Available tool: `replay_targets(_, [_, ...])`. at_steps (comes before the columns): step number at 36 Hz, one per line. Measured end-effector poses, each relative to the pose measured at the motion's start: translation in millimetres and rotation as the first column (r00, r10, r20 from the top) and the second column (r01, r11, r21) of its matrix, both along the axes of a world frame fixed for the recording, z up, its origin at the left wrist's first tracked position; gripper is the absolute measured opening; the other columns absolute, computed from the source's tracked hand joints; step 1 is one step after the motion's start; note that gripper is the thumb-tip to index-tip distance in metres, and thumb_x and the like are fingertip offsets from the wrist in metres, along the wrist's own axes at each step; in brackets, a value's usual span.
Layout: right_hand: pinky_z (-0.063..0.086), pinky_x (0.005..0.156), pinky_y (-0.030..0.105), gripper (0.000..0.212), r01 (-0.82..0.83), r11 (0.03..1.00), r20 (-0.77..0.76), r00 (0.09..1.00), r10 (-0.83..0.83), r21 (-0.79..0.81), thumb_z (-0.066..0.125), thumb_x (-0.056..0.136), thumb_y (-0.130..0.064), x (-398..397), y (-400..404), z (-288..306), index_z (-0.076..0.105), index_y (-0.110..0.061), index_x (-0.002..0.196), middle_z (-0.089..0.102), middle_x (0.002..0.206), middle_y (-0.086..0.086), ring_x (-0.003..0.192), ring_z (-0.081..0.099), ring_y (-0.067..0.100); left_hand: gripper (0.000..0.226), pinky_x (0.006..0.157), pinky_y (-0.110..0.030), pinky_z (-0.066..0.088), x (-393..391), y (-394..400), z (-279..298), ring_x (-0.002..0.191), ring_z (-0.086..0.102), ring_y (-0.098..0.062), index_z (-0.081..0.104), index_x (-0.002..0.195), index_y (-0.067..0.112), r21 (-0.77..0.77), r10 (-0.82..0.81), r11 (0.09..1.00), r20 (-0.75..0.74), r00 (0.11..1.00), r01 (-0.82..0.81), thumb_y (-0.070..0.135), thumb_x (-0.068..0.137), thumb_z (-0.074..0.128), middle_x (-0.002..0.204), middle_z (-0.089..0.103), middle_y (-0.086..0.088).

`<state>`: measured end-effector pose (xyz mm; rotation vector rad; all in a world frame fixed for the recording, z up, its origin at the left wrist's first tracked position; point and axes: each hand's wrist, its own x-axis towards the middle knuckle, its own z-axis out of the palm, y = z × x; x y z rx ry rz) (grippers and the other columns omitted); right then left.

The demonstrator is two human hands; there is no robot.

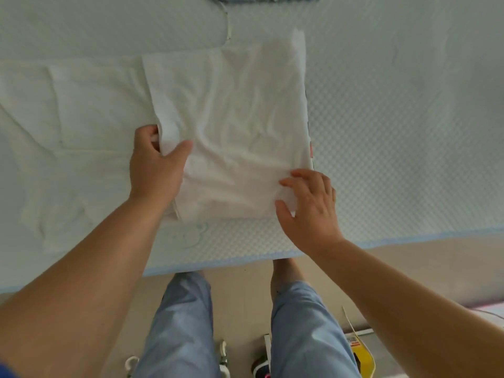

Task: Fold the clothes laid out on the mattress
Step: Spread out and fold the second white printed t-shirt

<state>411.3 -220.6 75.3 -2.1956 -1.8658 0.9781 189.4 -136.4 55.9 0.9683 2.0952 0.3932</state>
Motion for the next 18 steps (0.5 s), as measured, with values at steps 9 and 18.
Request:
replay_targets(9, [0.036, 0.099, 0.034, 0.058, 0.493, 0.851, -0.118, 0.848, -0.517, -0.181, 0.053, 0.087, -0.048, -2, 74, -9, 0.038, -0.017, 0.134, 0.042, 0.128, -0.004, 0.117, 0.043, 0.014, 0.048, 0.067, -0.020, 0.037, 3, -40, -1, 0.086, 0.054, -0.010, 0.049, 0.124, 0.021, -0.038, 0.034, 0.999, 0.022, 0.999, -0.033, 0.031, 0.080, 0.067, 0.101, 0.056, 0.012])
replay_targets(18, [0.036, 0.073, 0.028, 0.023, 0.541, 0.830, -0.127, 0.821, -0.556, -0.140, 0.043, 0.096, -0.036, 19, 100, -33, 0.052, -0.017, 0.106, 0.053, 0.089, -0.007, 0.087, 0.052, 0.018, 0.042, 0.077, -0.022, 0.039, 27, -10, -7, 0.095, 0.056, -0.016, 0.046, 0.126, 0.017, 0.102, 0.029, 0.994, 0.004, 1.000, -0.030, 0.023, 0.086, 0.058, 0.104, 0.059, 0.005])
